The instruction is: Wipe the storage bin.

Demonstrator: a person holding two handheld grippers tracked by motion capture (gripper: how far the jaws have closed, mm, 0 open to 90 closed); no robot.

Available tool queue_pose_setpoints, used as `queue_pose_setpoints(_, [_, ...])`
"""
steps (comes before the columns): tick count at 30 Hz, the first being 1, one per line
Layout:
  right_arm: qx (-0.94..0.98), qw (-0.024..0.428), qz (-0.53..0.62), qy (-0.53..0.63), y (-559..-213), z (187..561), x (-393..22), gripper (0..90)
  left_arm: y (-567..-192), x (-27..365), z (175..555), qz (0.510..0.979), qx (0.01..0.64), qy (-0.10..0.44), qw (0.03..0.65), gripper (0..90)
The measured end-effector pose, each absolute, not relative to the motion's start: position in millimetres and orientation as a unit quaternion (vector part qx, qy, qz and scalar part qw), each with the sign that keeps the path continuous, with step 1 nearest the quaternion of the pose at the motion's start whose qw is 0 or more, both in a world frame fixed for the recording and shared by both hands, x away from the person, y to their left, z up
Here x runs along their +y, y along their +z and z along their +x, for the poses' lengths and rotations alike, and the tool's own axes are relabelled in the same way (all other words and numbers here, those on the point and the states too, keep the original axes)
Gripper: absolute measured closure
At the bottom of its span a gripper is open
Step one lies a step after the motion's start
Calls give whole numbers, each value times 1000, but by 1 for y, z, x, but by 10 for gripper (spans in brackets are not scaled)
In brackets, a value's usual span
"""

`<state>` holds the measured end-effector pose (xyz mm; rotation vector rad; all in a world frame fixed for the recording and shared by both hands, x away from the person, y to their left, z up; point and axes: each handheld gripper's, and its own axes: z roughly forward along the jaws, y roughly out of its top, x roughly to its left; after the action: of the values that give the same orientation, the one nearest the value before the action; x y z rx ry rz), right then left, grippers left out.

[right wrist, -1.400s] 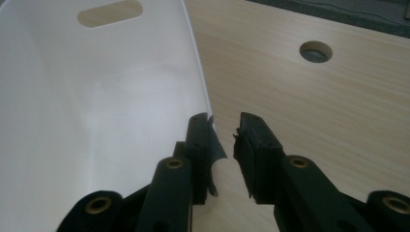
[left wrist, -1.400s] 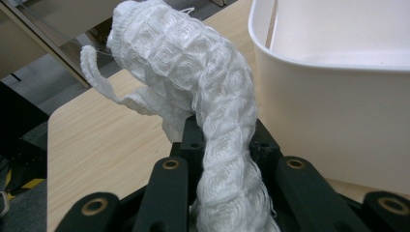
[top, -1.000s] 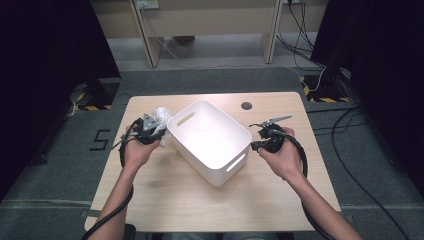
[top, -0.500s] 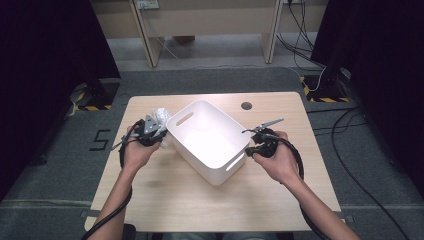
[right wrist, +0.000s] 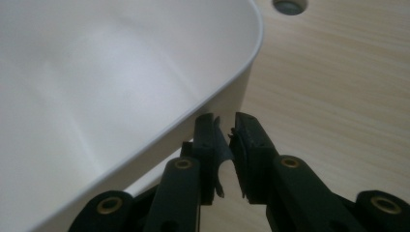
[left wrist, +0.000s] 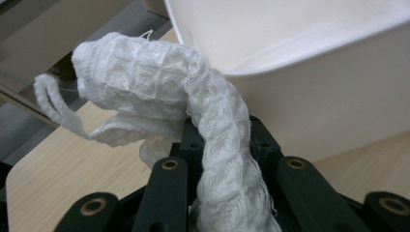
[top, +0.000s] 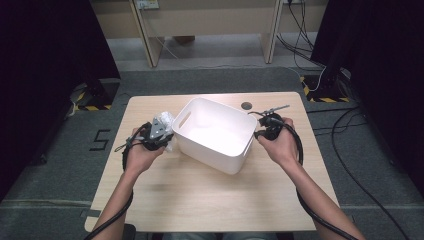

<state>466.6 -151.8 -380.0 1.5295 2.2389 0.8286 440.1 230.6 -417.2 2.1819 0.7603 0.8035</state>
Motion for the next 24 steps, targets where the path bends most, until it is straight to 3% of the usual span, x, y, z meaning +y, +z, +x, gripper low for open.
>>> queue_pose_setpoints(7, [736,173,582,297,-377,486,-167,702,-417,214,414,839,282,307,350,726])
queue_pose_setpoints(16, [726,172,576,335,-360,467,-164,728,-417,203,379,843,273,306,348,726])
queue_pose_setpoints(24, [723,159,582,335,-357,457,-161,728,-417,196,374,845,270,302,350,725])
